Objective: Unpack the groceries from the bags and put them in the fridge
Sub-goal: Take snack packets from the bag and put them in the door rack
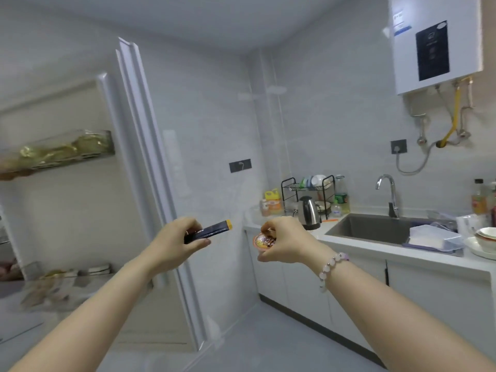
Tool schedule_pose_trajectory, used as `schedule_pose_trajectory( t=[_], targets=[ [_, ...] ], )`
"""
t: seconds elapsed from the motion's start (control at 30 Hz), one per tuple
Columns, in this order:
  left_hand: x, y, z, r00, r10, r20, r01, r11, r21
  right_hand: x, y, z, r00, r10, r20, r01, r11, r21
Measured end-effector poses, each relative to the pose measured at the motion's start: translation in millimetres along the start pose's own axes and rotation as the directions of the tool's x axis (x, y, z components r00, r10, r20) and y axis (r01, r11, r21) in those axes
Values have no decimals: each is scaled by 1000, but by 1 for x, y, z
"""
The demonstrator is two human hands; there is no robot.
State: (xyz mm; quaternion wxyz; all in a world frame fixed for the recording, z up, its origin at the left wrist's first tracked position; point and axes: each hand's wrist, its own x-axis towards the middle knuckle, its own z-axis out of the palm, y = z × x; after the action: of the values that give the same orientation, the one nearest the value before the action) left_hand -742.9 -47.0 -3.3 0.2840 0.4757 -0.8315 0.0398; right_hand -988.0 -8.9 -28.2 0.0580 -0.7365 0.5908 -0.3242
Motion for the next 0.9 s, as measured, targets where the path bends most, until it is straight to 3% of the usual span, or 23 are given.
schedule_pose_trajectory(
  t=[0.43,0.67,0.9],
  targets=[
    [-75,-157,-120,969,-242,-49,246,961,129,74,-203,93,933,-346,-99,349,937,21],
    [-72,-227,-138,943,-334,-4,334,942,30,111,-256,137,935,-312,-169,321,946,33],
    [-45,-261,-105,926,-367,90,372,927,-53,138,-266,153,936,-297,-188,299,954,-22]
  ],
)
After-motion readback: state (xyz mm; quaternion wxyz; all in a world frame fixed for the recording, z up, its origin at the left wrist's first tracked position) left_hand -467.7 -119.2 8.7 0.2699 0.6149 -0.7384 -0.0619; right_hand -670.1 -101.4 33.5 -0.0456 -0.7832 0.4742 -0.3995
